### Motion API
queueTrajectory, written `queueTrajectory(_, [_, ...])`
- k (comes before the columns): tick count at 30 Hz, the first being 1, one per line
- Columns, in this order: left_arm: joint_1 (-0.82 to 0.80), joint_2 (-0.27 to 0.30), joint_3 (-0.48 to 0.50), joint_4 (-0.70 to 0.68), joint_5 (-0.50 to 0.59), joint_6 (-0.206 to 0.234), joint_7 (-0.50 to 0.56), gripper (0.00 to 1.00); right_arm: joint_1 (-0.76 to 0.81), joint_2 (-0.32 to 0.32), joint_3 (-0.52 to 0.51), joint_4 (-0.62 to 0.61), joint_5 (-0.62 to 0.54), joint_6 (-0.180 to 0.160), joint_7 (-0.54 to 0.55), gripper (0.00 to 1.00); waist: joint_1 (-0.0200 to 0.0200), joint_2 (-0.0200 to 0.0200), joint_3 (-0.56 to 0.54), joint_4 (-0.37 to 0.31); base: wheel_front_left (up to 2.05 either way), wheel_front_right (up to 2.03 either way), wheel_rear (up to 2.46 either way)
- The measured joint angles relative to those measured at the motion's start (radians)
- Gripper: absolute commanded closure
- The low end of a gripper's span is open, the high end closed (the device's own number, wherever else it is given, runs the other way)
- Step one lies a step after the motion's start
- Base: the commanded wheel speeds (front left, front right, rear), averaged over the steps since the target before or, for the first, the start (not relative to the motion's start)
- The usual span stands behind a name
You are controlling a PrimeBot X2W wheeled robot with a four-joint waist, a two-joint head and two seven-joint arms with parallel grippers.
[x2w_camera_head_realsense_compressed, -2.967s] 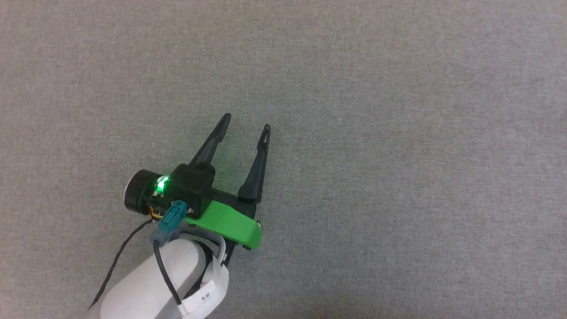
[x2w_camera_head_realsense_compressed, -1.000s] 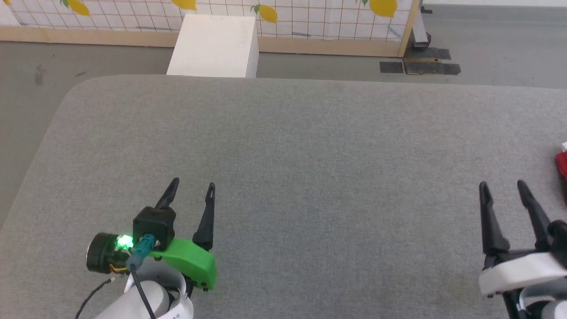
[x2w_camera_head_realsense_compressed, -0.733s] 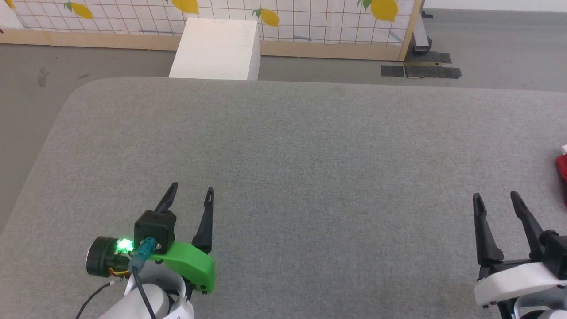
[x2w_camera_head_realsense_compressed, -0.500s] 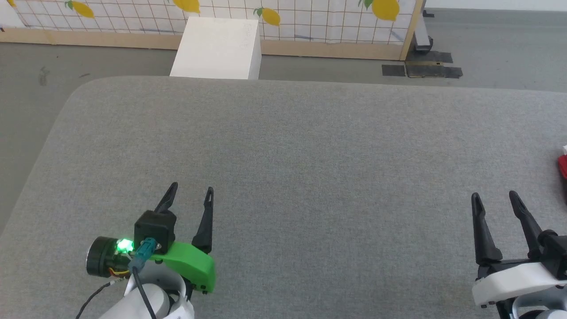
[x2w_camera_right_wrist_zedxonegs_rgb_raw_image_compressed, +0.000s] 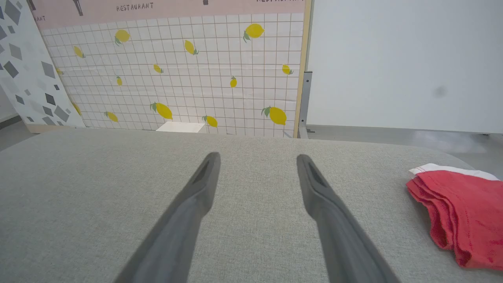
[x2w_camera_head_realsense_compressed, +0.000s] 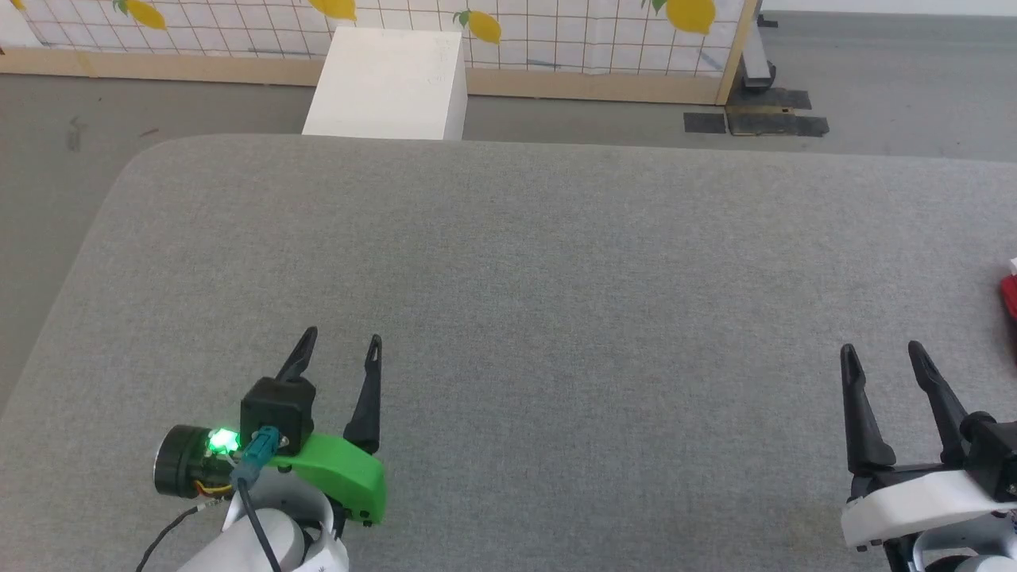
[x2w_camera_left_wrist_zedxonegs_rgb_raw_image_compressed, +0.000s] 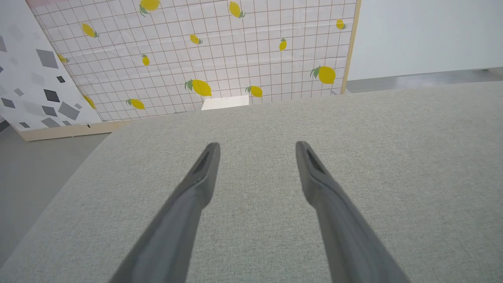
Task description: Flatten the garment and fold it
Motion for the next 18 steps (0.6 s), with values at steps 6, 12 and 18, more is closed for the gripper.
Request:
queueTrajectory(6, [0.000, -0.002, 0.000, -0.003, -0.007, -0.002, 0.001, 1.00, 0.000, -0.001, 0.000, 0.001, 0.001, 0.000, 0.000, 1.00, 0.0000, 0.0000, 0.002, 0.000, 0.00, 0.00, 0.00])
queueTrajectory(12, [0.000, -0.013, 0.017, -0.003, 0.001, -0.012, 0.005, 1.00, 0.000, 0.000, 0.001, 0.002, 0.001, 0.000, 0.001, 1.00, 0.0000, 0.0000, -0.001, -0.002, 0.00, 0.00, 0.00])
queueTrajectory(18, [0.003, -0.035, 0.054, -0.003, 0.034, -0.035, 0.016, 1.00, 0.000, 0.000, 0.007, 0.003, 0.000, 0.000, 0.008, 1.00, 0.0000, 0.0000, -0.005, -0.005, 0.00, 0.00, 0.00])
